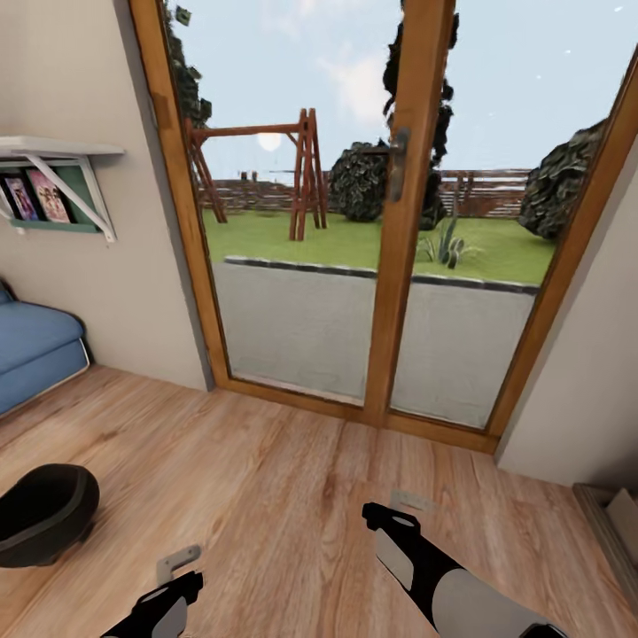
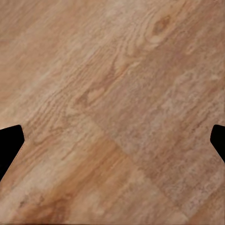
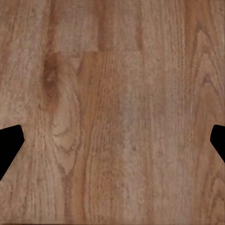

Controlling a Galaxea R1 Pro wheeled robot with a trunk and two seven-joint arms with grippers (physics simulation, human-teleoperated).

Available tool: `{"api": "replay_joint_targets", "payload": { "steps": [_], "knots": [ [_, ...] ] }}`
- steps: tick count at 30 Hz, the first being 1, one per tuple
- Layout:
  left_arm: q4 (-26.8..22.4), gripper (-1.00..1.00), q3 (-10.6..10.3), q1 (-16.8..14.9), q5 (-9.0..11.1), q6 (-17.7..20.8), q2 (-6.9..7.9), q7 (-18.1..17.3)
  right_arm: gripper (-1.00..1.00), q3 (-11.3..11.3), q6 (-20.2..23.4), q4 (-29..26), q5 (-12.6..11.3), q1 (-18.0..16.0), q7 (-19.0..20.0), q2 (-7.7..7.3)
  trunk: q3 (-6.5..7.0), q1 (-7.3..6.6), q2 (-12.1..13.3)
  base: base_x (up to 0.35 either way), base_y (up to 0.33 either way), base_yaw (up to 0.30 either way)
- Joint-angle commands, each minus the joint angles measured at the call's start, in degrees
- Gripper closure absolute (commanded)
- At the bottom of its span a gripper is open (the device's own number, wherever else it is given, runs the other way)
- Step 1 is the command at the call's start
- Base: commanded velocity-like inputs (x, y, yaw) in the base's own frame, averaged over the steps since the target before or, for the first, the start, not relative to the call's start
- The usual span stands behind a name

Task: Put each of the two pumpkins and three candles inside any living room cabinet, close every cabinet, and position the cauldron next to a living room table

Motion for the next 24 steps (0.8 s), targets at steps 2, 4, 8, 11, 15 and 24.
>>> {"api": "replay_joint_targets", "payload": {
  "steps": [2, 4, 8, 11, 15, 24],
  "knots": [
    [0.0, -1.0, -0.24, -0.03, 0.41, -0.14, 0.0, 0.16, -1.0, 0.48, 0.19, -0.09, -0.32, -0.04, -0.43, -0.05, -0.05, -0.01, -0.02, 0.0, 0.0, 0.282],
    [0.0, -1.0, -0.24, -0.03, 0.41, -0.14, 0.0, 0.18, -1.0, 0.48, 0.19, -0.09, -0.32, -0.04, -0.43, -0.05, -0.05, -0.01, -0.02, 0.0, 0.0, 0.282],
    [0.0, -1.0, -0.24, -0.03, 0.41, -0.14, 0.0, 0.17, -1.0, 0.48, 0.19, -0.09, -0.32, -0.04, -0.43, -0.05, -0.05, -0.01, -0.02, 0.049, 0.0, 0.281],
    [0.0, -1.0, -0.24, -0.03, 0.41, -0.14, 0.0, 0.17, -1.0, 0.51, 0.19, -0.09, -0.32, -0.04, -0.43, -0.05, -0.05, -0.01, -0.02, 0.193, 0.0, 0.282],
    [0.0, -1.0, -0.24, -0.03, 0.41, -0.16, -0.01, 0.19, -1.0, 0.5, 0.19, -0.09, -0.32, -0.04, -0.43, -0.05, -0.05, -0.01, -0.02, 0.282, 0.0, 0.282],
    [0.0, -1.0, -0.24, -0.03, 0.41, -0.18, -0.06, 0.16, -1.0, 0.53, 0.19, -0.09, -0.32, -0.04, -0.43, -0.05, -0.05, -0.01, -0.02, 0.306, -0.059, 0.282]
  ]
}}
